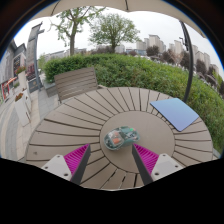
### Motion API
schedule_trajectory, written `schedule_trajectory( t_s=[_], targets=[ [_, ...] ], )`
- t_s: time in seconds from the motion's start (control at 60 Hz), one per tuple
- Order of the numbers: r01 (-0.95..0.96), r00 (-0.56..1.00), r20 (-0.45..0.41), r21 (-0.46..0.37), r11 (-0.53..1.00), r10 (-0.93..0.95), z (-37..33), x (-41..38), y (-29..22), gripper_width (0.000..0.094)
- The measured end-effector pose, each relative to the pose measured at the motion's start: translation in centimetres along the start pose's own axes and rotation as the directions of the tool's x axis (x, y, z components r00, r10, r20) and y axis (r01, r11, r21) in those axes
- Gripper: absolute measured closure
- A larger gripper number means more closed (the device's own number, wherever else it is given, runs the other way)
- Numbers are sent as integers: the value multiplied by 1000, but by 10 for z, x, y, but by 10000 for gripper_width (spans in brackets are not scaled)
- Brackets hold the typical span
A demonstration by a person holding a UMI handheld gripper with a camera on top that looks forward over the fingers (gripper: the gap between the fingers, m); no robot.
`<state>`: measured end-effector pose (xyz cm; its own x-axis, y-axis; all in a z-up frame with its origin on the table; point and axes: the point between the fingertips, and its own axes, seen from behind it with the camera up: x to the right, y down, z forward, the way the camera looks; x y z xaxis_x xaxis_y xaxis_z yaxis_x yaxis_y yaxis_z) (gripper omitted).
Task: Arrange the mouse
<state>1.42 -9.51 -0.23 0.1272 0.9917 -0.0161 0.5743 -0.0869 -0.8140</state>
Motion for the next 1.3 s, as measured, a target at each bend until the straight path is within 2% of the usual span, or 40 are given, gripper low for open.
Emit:
schedule_trajectory(
  t_s=[0.133,0.467,0.5,0.533,0.567,0.6,0.7,0.783,0.967,1.067,1.2,1.3],
  targets=[
    [-2,1000,-8,6,1000,2,31,3,-15,85],
    [49,997,66,-2,999,-49,80,-17,-43,99],
    [49,996,70,0,999,-48,81,-18,-43,133],
    [50,997,60,0,999,-50,83,-15,-43,207],
    [62,997,44,-1,998,-62,85,-11,-44,320],
    [56,996,71,-3,998,-56,85,-17,-44,501],
    [102,990,95,-19,995,-100,83,-19,-47,547],
    [60,991,125,-47,997,-54,71,-16,-55,555],
    [-24,986,167,32,999,18,41,61,-148,557],
    [-11,992,129,76,997,1,58,148,-185,556],
    [29,1000,10,35,999,-29,106,265,-178,557],
    [62,998,-22,-18,998,-62,138,312,-144,556]
  ],
)
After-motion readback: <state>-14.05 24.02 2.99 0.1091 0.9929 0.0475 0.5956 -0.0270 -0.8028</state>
